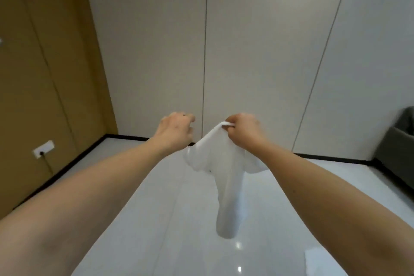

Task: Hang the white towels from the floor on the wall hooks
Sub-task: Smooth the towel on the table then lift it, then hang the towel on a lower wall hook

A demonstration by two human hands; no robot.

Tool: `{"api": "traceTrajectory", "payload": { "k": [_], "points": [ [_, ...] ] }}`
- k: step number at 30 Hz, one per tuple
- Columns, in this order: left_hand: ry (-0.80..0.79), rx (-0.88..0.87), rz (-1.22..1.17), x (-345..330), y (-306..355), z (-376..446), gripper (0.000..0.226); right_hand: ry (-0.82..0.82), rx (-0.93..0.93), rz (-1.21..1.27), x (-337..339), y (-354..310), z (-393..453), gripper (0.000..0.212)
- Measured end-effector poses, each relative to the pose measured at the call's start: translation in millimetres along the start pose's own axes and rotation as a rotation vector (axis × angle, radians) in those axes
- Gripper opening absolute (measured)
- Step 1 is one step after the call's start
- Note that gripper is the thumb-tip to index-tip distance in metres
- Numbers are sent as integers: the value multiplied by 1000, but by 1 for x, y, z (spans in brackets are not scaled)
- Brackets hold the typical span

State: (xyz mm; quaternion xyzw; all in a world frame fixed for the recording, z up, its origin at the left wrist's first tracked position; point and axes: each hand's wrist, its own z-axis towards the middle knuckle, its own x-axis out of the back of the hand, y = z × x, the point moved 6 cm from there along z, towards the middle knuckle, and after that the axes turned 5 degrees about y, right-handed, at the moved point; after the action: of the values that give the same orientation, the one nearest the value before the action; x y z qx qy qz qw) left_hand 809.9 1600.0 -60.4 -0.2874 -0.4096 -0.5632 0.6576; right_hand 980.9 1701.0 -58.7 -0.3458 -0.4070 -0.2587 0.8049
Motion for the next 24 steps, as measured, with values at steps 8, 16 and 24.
{"api": "traceTrajectory", "payload": {
  "k": [8, 16, 24],
  "points": [
    [56, 298, 171, 22, -141, 38, 27, -56, 299, 105, -89, -118, 134, 26],
    [61, 560, 300, 44, -268, 31, 23, -155, 488, 273, -180, -249, 207, 16],
    [130, 680, 353, 60, -444, 38, 29, -230, 637, 434, -283, -425, 273, 18]
  ]
}}
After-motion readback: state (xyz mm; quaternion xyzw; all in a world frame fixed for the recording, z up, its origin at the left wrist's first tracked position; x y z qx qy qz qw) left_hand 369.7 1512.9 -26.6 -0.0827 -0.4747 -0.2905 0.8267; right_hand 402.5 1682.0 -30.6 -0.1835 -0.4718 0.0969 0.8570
